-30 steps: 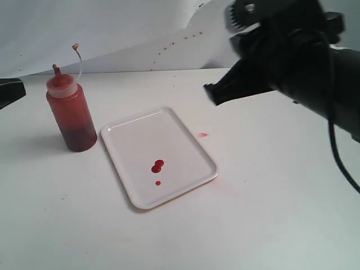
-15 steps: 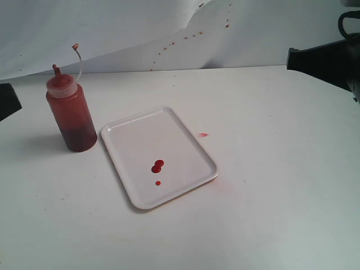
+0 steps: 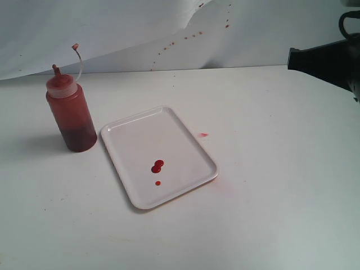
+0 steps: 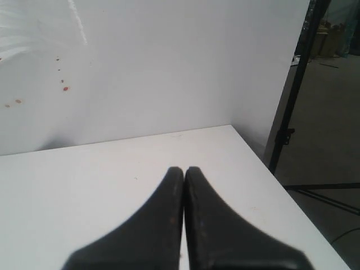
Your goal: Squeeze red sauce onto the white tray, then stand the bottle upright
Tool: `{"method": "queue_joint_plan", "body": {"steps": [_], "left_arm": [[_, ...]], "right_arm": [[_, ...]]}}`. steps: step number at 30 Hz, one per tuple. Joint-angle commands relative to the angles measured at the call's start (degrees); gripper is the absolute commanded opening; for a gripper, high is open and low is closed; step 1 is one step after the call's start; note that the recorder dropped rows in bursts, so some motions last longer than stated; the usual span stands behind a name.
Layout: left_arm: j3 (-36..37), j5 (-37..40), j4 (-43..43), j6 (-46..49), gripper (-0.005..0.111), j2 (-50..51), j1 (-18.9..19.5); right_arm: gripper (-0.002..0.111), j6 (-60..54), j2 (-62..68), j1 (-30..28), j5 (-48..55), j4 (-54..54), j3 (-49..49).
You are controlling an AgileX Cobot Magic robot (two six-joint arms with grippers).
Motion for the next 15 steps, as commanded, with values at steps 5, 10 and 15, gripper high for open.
{"method": "queue_joint_plan", "body": {"steps": [5, 10, 15], "left_arm": [[0.2, 18.9, -3.3, -19.7, 0.000, -10.4, -3.5], [0.2, 25.8, -2.4, -25.7, 0.000, -11.3, -3.5], [1.7, 34.3, 0.6, -23.0, 0.000, -11.3, -3.7]], "right_arm": [[0.000, 0.3, -0.4, -0.1, -0.4, -0.2, 0.1], [0.000, 0.3, -0.4, -0.1, -0.4, -0.2, 0.1], [0.000, 0.3, -0.4, -0.1, -0.4, -0.2, 0.1]]}}
